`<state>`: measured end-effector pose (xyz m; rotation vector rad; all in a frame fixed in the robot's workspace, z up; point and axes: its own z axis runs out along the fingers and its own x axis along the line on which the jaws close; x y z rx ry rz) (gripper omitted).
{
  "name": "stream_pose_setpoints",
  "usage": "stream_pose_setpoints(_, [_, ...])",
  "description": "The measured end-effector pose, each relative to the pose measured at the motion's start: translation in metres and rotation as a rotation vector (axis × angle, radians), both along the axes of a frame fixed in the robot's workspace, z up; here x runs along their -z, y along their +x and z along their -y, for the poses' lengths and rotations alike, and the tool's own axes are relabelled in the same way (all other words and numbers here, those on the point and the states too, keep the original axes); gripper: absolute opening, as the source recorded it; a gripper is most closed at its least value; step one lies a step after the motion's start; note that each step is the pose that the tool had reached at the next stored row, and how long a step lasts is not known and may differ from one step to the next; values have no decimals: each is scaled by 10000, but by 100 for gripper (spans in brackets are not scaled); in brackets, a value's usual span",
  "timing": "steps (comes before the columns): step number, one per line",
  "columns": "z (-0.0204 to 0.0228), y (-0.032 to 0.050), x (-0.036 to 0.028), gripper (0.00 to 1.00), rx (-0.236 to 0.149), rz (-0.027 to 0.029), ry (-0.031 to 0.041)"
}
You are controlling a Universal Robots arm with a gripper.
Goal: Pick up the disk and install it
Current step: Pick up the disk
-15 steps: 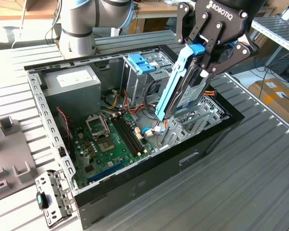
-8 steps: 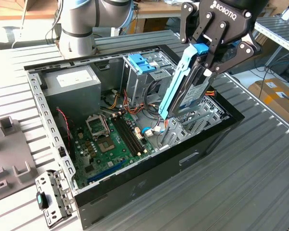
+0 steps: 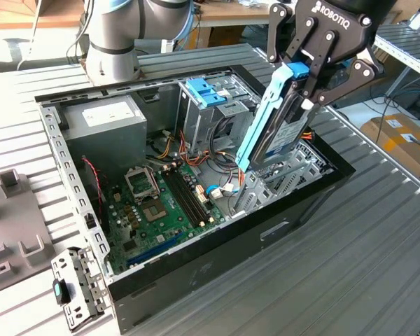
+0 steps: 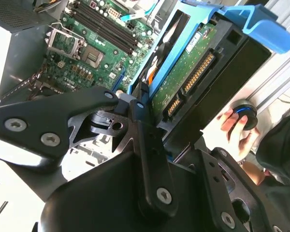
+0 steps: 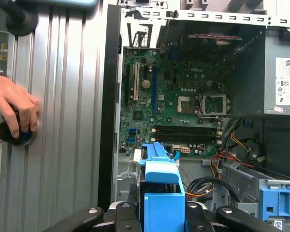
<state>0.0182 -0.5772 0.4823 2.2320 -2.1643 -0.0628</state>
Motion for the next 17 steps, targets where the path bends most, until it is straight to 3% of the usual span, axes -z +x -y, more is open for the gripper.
stream_pose_setpoints(17, [0, 193, 2, 36, 0, 0, -15])
